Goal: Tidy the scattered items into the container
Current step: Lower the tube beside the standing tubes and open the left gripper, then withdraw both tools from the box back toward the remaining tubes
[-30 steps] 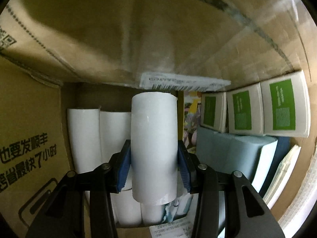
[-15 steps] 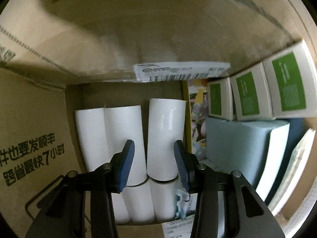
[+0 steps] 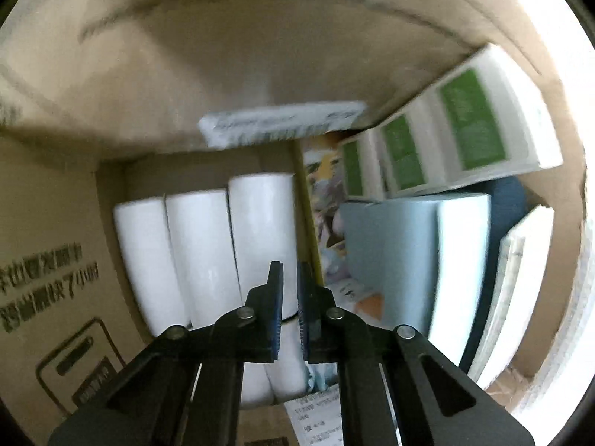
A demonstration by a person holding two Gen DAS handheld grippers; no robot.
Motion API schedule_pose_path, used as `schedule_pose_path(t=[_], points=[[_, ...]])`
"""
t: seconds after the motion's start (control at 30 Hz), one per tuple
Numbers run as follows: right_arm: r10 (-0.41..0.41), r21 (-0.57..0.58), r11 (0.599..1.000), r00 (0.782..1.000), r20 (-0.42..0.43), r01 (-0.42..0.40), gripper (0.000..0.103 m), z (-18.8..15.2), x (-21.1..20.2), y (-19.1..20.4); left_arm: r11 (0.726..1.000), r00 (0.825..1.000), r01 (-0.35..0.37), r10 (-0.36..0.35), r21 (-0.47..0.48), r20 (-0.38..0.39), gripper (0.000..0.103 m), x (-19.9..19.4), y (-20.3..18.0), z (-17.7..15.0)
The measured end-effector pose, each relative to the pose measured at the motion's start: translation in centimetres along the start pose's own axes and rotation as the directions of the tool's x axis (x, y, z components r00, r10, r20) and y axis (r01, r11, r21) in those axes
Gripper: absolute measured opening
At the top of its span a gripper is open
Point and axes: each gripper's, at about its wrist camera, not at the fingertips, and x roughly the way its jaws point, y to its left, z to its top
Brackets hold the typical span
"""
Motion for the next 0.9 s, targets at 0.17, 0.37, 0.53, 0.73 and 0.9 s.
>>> schedule_pose_path(t=[0.17, 0.37, 0.53, 0.73, 0.9], points=[[-0.010, -0.016, 1.000, 1.000, -0.014, 0.009, 0.012, 0.1, 0.4, 0.1, 0.992, 0.993, 0.118, -0.117, 0.048, -0.013, 0.004, 0.2, -1.2, 1.1], [-0.033, -0.013, 0.999, 0.999, -0.029, 0.032, 0.012, 0.0, 1.1, 0.3, 0.997, 0.994, 0.073, -0.075, -0.029, -0.079, 0.003, 1.8, 0.6, 2.2], [-0.052, -0.020, 0.998, 0.998, -0.047, 0.051, 0.012, 0.0, 1.6, 0.8, 0.997, 0.995, 0.071, -0.073, -0.032, -0.073, 0.003, 1.3, 0.6, 2.5], [-0.081, -0.035, 0.996, 0.995, -0.058, 0.079, 0.012, -0.7, 1.5, 1.9, 0.999, 0.990, 0.041, -0.040, 0.004, -0.136, 0.004, 0.2, 0.2, 2.3], [-0.118, -0.056, 0.992, 0.991, -0.059, 0.115, 0.012, -1.3, 1.0, 3.0, 0.990, 0.998, -0.039, 0.044, 0.137, -0.034, 0.007, -3.8, -0.5, 2.4]])
